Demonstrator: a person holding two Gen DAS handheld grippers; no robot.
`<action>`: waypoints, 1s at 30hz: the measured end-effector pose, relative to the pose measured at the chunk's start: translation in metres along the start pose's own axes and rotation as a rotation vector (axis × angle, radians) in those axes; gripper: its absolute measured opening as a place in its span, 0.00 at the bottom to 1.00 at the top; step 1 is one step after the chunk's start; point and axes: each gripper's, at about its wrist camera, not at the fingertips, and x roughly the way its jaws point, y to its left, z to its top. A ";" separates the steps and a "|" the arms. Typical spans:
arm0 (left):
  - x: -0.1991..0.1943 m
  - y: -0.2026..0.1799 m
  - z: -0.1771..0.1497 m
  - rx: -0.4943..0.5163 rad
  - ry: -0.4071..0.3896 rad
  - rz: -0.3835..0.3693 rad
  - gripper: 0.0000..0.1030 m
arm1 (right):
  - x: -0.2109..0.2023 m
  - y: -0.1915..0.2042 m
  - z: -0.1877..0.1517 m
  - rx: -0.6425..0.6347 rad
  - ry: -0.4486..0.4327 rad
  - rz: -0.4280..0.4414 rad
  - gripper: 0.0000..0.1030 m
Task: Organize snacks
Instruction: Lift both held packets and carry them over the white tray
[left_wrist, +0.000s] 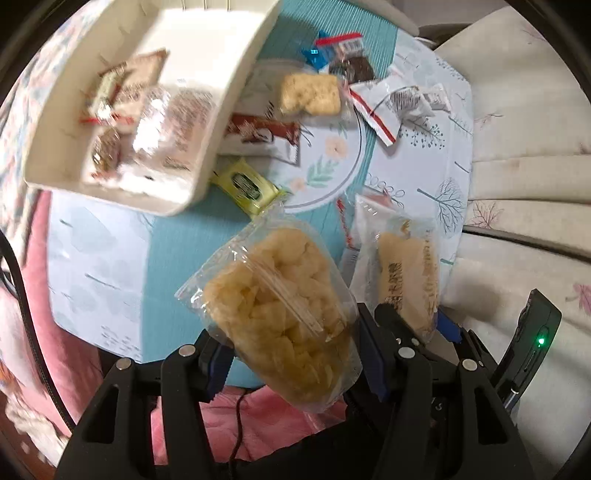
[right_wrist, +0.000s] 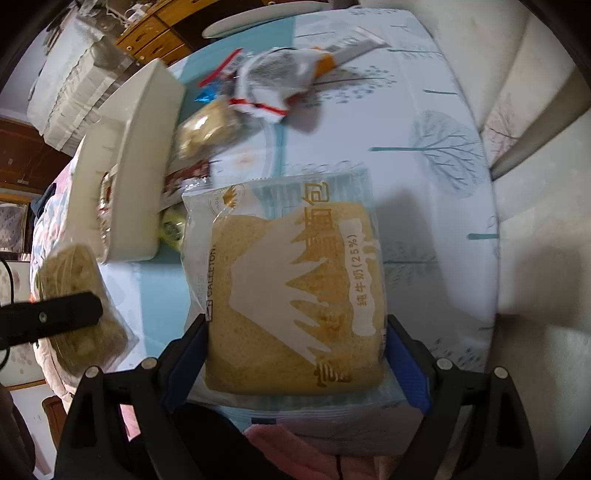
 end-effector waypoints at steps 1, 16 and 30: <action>-0.006 0.004 -0.001 0.017 -0.012 0.003 0.57 | -0.001 0.008 -0.002 -0.004 -0.004 0.003 0.88; -0.077 0.092 0.006 0.225 -0.204 0.040 0.56 | -0.004 0.124 0.001 -0.004 -0.116 0.069 0.88; -0.086 0.182 0.042 0.315 -0.280 0.035 0.57 | 0.017 0.200 0.027 0.026 -0.253 0.107 0.88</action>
